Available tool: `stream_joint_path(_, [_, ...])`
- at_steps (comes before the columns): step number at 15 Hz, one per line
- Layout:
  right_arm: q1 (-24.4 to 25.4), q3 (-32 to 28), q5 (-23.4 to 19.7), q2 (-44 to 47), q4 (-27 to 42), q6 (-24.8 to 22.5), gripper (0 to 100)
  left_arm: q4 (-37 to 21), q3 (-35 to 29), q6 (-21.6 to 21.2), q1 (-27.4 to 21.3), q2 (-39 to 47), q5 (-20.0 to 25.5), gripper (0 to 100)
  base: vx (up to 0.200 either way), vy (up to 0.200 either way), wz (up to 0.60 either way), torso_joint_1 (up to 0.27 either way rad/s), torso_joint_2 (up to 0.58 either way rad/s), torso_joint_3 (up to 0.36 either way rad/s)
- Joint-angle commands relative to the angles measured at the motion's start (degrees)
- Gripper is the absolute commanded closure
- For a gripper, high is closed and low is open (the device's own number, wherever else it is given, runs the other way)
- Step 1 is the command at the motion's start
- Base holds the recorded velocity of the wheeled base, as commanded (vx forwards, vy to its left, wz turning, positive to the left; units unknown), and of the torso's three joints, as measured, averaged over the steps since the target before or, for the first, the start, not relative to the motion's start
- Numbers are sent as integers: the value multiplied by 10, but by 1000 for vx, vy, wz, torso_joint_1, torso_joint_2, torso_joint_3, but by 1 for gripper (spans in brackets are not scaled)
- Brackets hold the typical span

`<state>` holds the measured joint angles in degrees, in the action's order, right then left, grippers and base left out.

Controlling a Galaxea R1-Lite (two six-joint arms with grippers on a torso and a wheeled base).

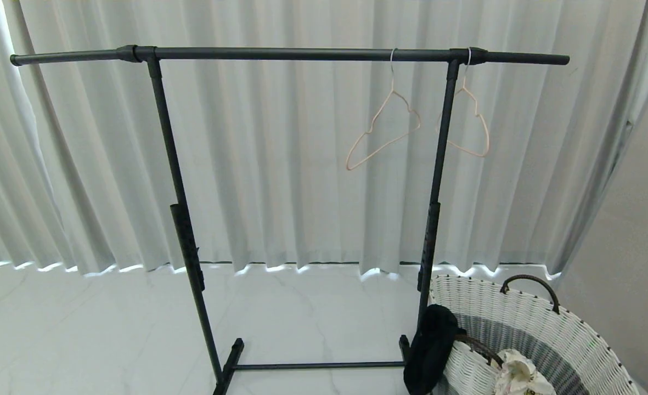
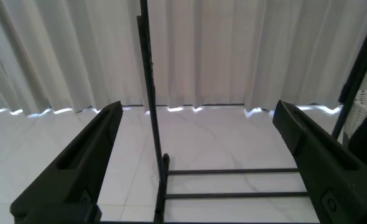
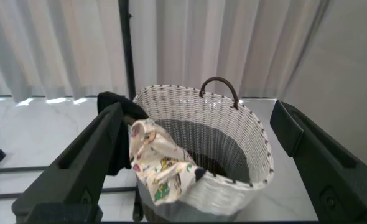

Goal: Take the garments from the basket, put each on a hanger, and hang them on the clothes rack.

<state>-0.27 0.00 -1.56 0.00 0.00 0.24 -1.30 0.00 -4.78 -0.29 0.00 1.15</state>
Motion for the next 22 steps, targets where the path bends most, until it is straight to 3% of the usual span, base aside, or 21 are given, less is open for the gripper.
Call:
stream_joint_path(1, [0,0,0,1,0,0,0,0,0,1,0,0,0,0,200,0,0,2,-2,-2])
stream_joint_path(6, [0,-1,-4,1,-4,-18,0,0,0,10,0,0,1,0,40,0,0,0,0,0])
stream_joint_path(7, [5,-47,-34,17,1,-18,0,0,0,11,-1,0,1,0,0,0,0,0,0,0])
stream_joint_path(8, [19,-101,-63,70,18,-9,0,0,0,11,-1,0,1,0,0,0,0,0,0,0])
stream_joint_path(9, [33,-145,-63,134,34,-19,0,0,0,12,-1,0,1,0,0,0,0,0,0,0])
stream_joint_path(11, [56,-204,-64,258,85,-68,0,0,0,13,-1,0,1,0,0,0,0,0,0,0])
stream_joint_path(13, [55,-279,-61,450,165,-144,0,0,0,14,-1,0,1,0,0,0,0,0,0,0])
stream_joint_path(16, [56,-277,-24,620,161,-223,0,0,0,14,-1,0,1,0,0,0,0,0,0,0])
stream_joint_path(22, [95,-251,7,827,76,-231,0,0,0,14,-1,0,1,0,0,0,0,0,0,0])
